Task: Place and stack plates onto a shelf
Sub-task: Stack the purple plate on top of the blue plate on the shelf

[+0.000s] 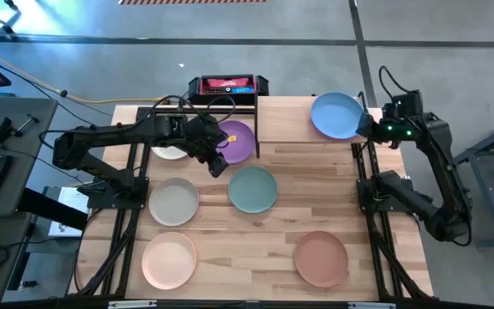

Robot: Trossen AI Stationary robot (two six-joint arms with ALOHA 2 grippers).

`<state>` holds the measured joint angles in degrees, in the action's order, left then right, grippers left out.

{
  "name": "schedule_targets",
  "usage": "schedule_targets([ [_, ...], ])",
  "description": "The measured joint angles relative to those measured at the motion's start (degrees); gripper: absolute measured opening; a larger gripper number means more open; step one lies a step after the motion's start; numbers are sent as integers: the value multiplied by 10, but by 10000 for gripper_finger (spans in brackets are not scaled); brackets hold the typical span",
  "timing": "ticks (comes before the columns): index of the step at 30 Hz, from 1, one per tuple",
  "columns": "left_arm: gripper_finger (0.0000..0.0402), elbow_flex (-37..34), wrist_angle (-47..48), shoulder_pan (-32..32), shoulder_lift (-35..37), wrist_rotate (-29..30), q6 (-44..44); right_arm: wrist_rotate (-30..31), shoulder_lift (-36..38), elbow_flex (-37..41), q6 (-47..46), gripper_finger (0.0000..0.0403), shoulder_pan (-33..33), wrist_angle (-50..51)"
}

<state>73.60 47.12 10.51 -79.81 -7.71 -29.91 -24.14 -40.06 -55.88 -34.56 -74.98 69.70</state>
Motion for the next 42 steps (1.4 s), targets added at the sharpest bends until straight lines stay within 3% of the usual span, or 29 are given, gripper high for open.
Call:
schedule_targets([
  [5,117,0,42,-23,0,0,0,-68,35,0,-2,76,20,7],
  [11,117,-1,94,-60,-4,31,-14,-73,80,0,-40,76,73,16],
  [22,117,-1,96,-106,-6,33,-29,-96,123,0,-90,76,160,-2],
  [36,117,-1,132,-110,-6,4,-30,-91,74,0,-135,76,242,-387],
  [42,117,-1,133,-109,-6,4,-30,-90,20,0,-133,76,312,-476],
])
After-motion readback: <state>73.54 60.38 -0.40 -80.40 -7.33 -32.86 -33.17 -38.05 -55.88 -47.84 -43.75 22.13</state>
